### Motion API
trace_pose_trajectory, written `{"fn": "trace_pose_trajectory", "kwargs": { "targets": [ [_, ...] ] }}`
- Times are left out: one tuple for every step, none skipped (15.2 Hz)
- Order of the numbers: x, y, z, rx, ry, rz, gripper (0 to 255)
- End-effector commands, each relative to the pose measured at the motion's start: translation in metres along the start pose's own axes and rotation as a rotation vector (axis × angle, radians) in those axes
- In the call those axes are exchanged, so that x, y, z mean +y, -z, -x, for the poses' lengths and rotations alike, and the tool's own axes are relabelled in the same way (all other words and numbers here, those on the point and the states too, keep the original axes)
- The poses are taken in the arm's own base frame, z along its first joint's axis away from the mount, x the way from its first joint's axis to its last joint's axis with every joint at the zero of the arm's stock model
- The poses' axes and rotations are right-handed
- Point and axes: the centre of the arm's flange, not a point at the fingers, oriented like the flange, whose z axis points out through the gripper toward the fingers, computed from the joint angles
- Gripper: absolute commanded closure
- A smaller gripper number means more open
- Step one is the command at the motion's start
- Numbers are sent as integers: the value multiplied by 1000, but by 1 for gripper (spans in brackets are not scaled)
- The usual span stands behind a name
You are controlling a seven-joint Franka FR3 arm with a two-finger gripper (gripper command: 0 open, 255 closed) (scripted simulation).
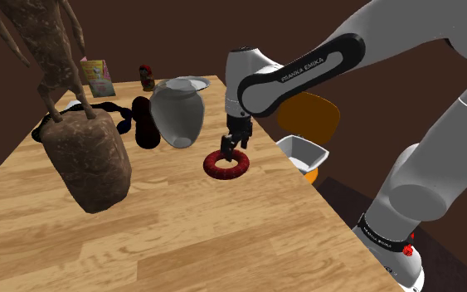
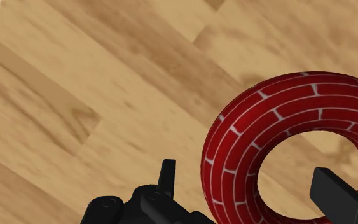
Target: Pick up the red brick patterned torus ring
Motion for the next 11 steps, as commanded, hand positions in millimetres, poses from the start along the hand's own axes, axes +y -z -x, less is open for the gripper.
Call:
{"fn": "trace_pose_trajectory", "kwargs": {
  "targets": [
    [0,-5,1,1,0,0,0],
    [0,-5,0,1,0,0,255],
    [0,-6,0,1,0,0,255],
    [1,-5,0,1,0,0,255],
    [1,-6,0,1,0,0,255],
    [0,-6,0,1,0,0,255],
    [0,-5,0,1,0,0,255],
    [0,-5,0,1,0,0,255],
    [0,-5,0,1,0,0,255],
    [0,-5,0,1,0,0,255],
    [0,-5,1,1,0,0,255]
  ]
}}
